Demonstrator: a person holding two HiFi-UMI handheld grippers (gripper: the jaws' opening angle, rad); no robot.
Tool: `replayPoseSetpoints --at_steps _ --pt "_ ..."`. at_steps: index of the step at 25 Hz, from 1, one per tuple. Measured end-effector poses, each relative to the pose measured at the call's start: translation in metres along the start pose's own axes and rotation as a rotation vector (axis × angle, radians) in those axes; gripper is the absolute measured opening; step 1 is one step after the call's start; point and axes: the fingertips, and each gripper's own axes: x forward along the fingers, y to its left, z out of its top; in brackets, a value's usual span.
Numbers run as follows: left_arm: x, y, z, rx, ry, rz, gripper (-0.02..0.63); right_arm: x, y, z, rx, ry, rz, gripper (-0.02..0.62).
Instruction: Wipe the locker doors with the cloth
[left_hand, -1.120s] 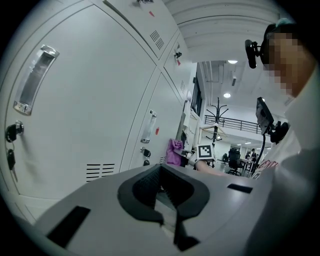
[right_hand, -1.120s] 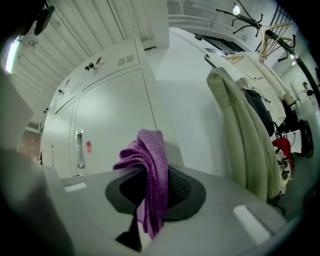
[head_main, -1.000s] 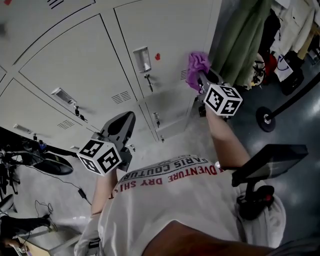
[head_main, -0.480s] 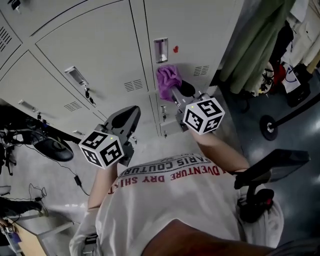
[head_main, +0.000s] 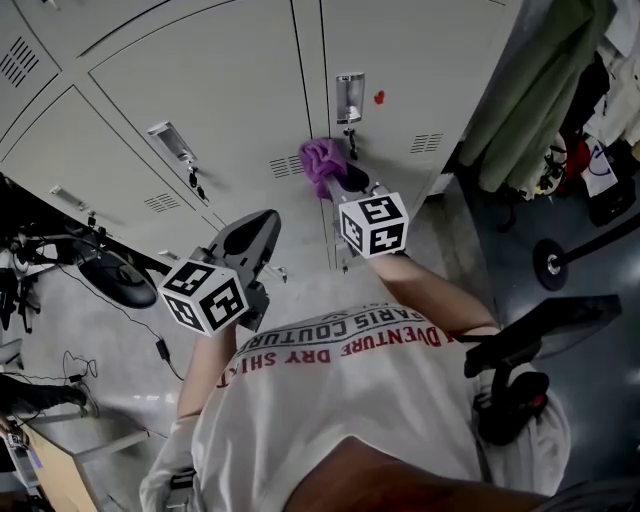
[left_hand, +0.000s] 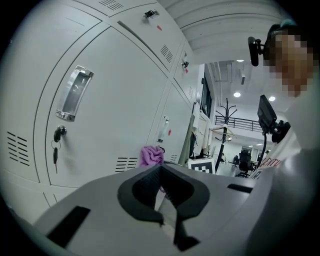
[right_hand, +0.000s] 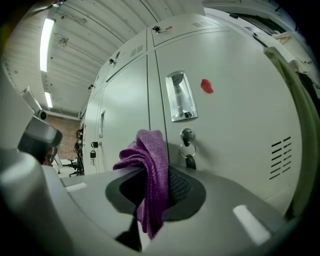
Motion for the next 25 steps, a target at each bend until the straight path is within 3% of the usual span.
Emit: replayPoseSetpoints --at_steps 13,25 --pt "0.004 0.014 -0.006 -0.028 0.011 0.01 -0.001 0.01 -0.015 -0.002 -0.044 -0.005 -0.032 0.054" --pt "0.024 -0.006 -0.016 -0.022 0.046 -0.05 0.0 -0.027 -0.089 -0.004 0.0 -0.013 -0.182 0.054"
